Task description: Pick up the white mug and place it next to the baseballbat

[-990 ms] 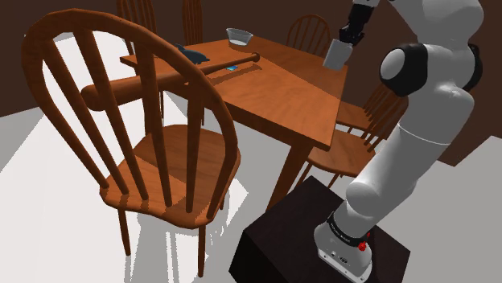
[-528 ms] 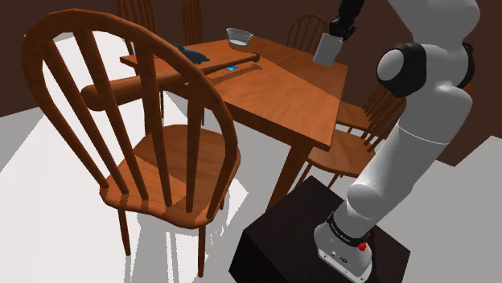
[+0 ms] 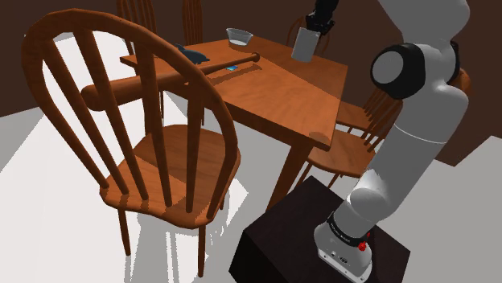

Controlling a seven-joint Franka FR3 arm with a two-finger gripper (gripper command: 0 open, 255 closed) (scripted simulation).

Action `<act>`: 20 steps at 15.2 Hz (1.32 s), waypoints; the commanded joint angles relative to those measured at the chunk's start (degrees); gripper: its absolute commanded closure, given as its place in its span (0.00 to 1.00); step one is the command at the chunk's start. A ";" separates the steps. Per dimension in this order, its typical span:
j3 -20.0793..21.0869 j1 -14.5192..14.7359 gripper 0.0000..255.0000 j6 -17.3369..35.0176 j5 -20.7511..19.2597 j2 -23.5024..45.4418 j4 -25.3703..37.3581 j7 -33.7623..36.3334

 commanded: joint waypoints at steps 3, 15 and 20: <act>1.64 2.34 1.00 0.95 0.35 0.69 -0.12 4.21; 2.78 4.20 1.00 14.03 -2.50 -7.66 -21.11 5.56; 3.05 4.43 1.00 18.55 -3.09 -9.69 -27.55 5.88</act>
